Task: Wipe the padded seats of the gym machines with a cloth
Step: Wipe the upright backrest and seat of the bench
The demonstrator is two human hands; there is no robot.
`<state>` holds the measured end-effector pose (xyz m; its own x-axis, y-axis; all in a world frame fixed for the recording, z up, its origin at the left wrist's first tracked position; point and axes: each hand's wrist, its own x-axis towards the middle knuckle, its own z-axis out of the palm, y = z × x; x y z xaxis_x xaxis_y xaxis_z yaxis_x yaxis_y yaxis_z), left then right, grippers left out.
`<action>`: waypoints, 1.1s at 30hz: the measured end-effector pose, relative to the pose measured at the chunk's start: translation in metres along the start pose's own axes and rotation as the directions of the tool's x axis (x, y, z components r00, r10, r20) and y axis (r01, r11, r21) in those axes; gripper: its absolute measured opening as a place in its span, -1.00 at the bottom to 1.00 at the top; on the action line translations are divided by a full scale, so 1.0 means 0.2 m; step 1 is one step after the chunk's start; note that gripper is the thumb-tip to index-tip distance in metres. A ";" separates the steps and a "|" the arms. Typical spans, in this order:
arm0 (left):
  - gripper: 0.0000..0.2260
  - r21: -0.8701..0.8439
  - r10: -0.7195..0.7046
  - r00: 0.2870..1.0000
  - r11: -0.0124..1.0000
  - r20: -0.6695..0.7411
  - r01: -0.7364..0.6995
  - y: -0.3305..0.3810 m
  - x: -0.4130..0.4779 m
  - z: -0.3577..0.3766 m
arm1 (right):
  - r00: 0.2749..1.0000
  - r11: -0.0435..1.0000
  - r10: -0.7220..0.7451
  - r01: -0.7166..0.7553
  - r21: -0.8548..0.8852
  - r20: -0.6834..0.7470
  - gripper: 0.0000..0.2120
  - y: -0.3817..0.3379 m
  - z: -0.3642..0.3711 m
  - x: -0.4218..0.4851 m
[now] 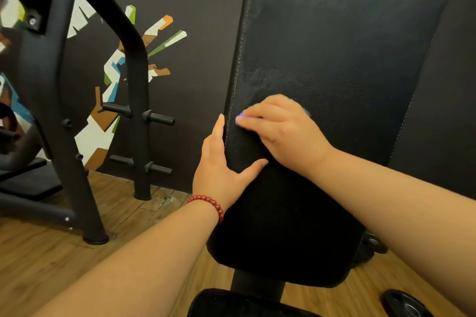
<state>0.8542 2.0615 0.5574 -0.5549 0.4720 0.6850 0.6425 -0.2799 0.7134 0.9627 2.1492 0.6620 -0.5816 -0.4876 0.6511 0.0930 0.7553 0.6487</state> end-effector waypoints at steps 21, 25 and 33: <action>-0.08 0.010 0.012 1.000 1.000 0.014 -0.012 0.04 0.04 -0.03 | 0.967 0.983 0.181 -0.176 0.045 -0.178 -0.80 0.01 0.05 0.14; -0.09 -0.051 0.026 0.999 0.998 0.025 -0.025 0.08 0.15 -0.04 | 0.990 0.992 0.121 -0.117 0.056 -0.069 -0.77 -0.01 0.03 0.05; -0.06 -0.030 0.042 0.999 0.999 0.033 -0.041 0.04 0.15 -0.03 | 0.964 0.979 0.202 -0.206 -0.006 -0.173 -0.83 0.06 0.01 0.19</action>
<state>0.8393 2.0693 0.5849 -0.5101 0.4871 0.7089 0.6482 -0.3242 0.6891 0.9409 2.1405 0.6938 -0.4023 -0.3935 0.8266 0.2152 0.8370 0.5032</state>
